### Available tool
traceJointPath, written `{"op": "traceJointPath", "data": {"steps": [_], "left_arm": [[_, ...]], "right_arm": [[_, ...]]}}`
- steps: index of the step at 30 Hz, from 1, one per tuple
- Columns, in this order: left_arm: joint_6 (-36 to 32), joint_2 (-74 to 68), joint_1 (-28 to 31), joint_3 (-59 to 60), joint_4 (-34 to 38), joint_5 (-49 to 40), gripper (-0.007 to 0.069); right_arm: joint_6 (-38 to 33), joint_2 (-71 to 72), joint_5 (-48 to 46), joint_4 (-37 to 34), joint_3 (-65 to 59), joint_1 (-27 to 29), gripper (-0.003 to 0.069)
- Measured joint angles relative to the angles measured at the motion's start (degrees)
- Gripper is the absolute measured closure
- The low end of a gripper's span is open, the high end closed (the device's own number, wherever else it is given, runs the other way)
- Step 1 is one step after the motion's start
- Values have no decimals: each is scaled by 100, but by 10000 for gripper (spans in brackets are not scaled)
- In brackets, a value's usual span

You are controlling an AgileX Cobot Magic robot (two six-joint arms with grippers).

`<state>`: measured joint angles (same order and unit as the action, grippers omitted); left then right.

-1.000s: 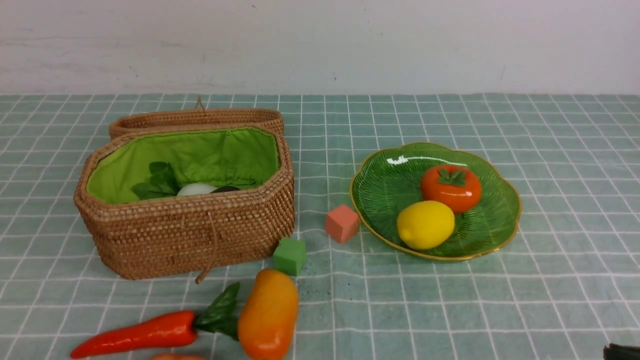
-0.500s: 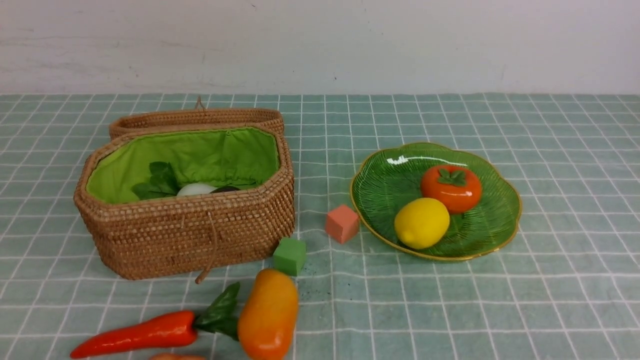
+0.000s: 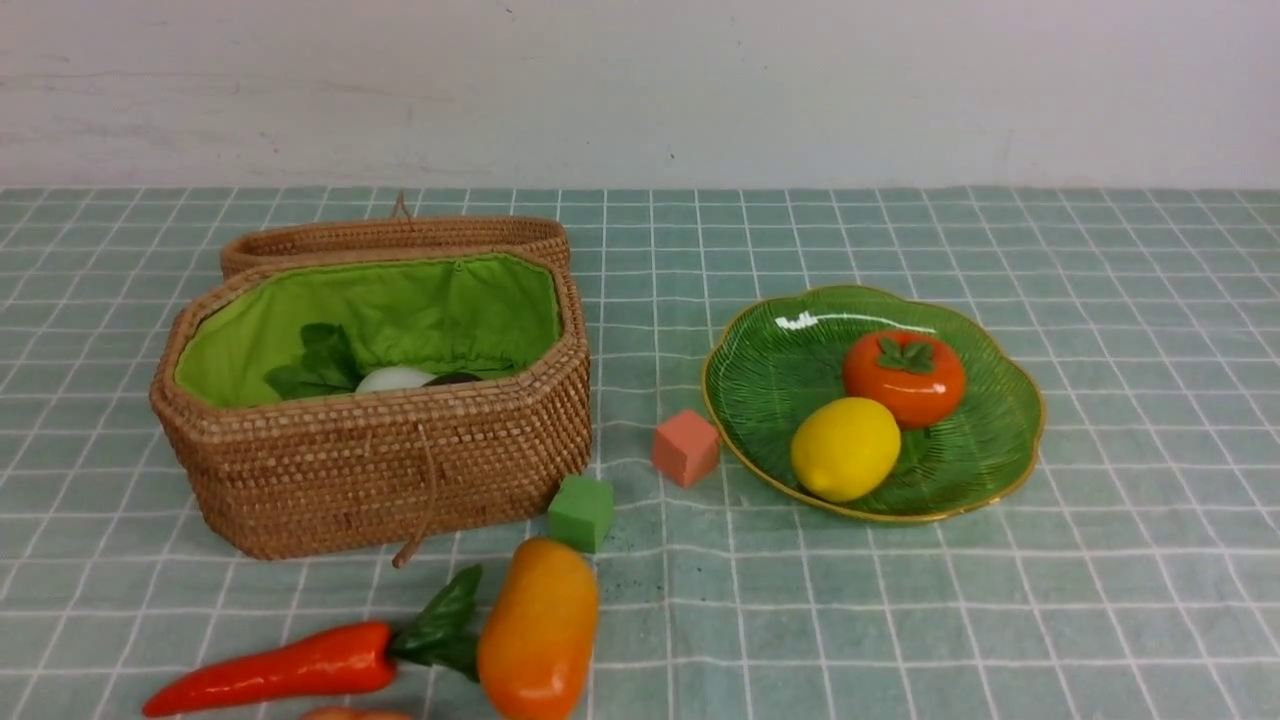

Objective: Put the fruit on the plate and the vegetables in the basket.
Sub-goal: Use the left arm to grab a carrot and put it into the left basket

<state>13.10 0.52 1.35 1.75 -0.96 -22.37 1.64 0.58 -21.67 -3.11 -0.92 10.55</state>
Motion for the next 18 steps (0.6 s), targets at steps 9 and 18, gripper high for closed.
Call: {"op": "traceJointPath", "data": {"steps": [9, 18], "left_arm": [[0, 0, 0, 0, 0, 0, 386], [0, 0, 0, 0, 0, 0, 386]], "right_arm": [[0, 5, 28, 30, -6, -1036, 639], [0, 5, 46, 41, -11, -1095, 629]]}}
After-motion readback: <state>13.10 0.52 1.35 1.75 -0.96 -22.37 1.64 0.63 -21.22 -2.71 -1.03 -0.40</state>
